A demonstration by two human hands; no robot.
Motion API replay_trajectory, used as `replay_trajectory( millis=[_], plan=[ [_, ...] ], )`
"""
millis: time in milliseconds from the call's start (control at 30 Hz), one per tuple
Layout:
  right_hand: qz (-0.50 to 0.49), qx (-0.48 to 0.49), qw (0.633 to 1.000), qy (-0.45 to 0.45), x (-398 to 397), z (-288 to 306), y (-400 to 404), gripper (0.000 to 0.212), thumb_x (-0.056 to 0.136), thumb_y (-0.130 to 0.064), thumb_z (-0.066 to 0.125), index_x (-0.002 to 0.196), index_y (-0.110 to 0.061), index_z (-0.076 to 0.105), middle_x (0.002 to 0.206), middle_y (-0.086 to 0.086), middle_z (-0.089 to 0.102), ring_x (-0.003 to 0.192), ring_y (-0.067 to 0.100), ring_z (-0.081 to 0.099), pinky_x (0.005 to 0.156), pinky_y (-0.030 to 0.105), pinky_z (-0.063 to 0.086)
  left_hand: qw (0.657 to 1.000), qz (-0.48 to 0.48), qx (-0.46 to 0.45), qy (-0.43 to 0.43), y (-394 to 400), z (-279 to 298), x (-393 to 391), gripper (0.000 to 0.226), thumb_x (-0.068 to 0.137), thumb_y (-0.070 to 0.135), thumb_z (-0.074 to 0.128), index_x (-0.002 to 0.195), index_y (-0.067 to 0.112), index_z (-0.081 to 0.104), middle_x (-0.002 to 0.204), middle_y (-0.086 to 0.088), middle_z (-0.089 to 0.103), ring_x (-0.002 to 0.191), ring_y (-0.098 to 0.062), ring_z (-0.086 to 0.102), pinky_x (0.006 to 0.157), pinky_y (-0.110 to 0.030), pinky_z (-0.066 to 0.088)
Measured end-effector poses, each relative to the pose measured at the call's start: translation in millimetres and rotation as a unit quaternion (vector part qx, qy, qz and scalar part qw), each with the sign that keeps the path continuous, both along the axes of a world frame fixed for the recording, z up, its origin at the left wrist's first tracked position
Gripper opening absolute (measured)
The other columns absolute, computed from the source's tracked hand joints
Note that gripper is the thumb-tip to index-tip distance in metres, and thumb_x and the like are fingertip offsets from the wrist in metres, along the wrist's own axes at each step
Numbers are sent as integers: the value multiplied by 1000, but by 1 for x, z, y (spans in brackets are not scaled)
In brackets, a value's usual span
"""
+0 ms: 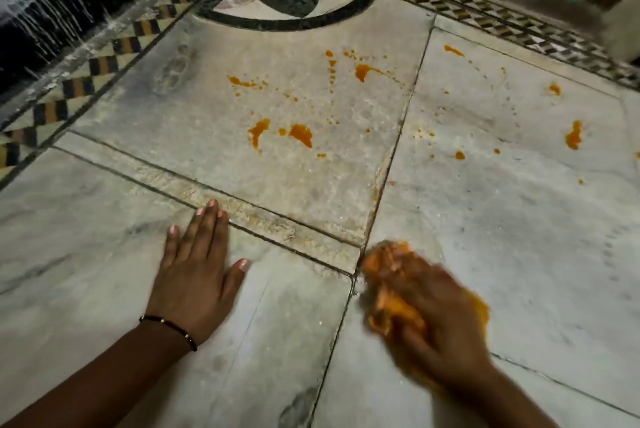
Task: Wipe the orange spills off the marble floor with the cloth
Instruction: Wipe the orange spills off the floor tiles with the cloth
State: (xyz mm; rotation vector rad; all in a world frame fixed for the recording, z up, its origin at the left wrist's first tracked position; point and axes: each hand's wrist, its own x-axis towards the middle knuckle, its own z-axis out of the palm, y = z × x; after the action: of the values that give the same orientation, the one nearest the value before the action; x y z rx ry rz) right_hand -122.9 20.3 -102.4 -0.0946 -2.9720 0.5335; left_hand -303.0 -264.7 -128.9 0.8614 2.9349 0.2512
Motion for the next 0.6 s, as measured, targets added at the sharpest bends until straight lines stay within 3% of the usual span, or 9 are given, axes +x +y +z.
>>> replay_trajectory(
  millis=[133,200,300,400,500,600],
  plan=[
    [-253,29,967,-9,-68,-1,35,66,79,-50,35,142,-32,40,153,6,33,138,32,32,109,53,28,999,-17,43,-11,26,6,3,80,92,60,14,149,4,20,157,-11,12,145,-22,10,115,-45,6],
    [-299,27,953,-39,-120,-1,24,69,77,-52,30,143,-34,38,156,5,26,141,32,24,112,52,21,997,-61,34,-14,44,7,0,81,91,62,14,149,5,20,158,-12,12,145,-24,11,116,-46,7],
    [-124,49,989,-59,-145,-4,-16,68,78,-55,28,143,-39,36,158,0,21,144,30,19,114,50,18,993,-120,-13,-9,58,3,-2,83,91,65,8,149,6,21,158,-11,13,145,-24,14,115,-47,8],
    [6,42,998,-45,-98,-1,-28,64,80,-50,37,143,-44,32,157,-5,22,144,24,22,114,47,19,992,-127,-27,-5,58,3,-3,82,91,65,11,149,7,23,157,-11,17,145,-22,17,115,-48,11],
    [-1,9,1000,-5,-46,-2,5,62,80,-47,42,141,-44,34,153,-4,30,140,24,32,112,45,24,991,-129,-20,-7,57,2,-3,81,92,64,13,149,7,24,157,-10,18,145,-22,17,115,-47,11],
    [-74,8,997,25,-57,-3,43,60,79,-43,44,139,-38,41,149,4,38,133,32,40,107,51,33,992,-124,-14,-9,58,0,-2,81,92,63,14,149,7,22,157,-10,17,145,-21,15,116,-47,10]
  ],
)
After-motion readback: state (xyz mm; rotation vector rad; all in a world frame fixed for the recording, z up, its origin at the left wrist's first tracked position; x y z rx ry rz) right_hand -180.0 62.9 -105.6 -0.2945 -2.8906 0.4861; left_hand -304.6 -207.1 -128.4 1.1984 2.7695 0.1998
